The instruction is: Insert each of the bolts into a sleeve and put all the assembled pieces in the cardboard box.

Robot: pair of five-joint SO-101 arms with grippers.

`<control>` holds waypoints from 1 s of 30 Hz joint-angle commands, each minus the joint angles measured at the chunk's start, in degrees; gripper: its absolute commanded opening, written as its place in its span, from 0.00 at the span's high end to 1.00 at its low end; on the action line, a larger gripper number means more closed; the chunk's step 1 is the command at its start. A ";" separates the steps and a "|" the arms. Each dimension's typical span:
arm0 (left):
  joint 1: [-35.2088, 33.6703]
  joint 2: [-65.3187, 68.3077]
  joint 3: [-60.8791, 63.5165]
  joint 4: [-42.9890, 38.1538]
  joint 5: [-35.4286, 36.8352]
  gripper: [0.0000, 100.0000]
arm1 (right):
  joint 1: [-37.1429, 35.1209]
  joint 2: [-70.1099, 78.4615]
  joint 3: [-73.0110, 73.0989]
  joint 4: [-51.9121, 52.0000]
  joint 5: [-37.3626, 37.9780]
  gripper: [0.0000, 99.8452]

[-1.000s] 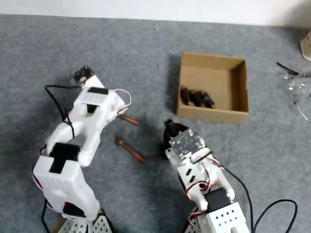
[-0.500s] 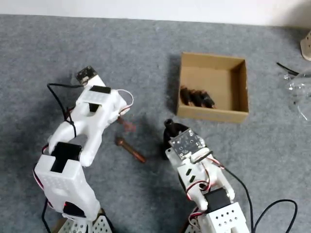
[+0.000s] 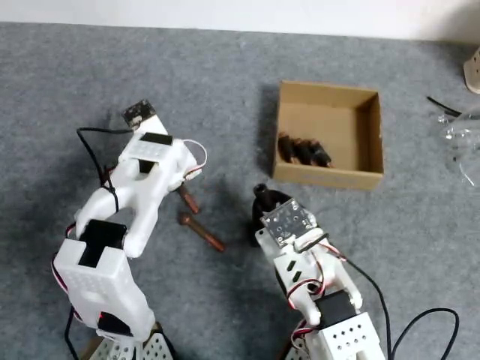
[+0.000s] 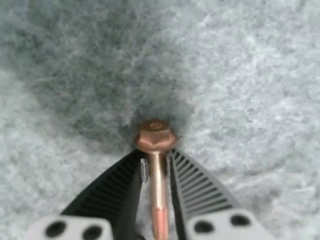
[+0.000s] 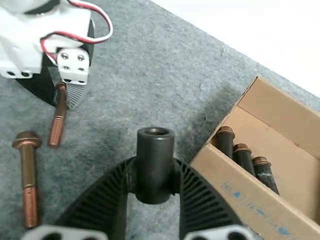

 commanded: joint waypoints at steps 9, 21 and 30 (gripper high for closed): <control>0.13 -33.71 28.97 -15.21 -2.46 1.00 | 0.75 -1.10 7.08 -7.16 0.62 1.00; 0.22 -78.29 58.95 -31.21 -11.60 1.00 | -6.11 -0.66 7.16 -6.37 0.62 1.00; 0.22 -113.45 72.48 -31.82 -12.13 1.00 | -9.98 -0.66 7.16 -4.00 0.62 1.00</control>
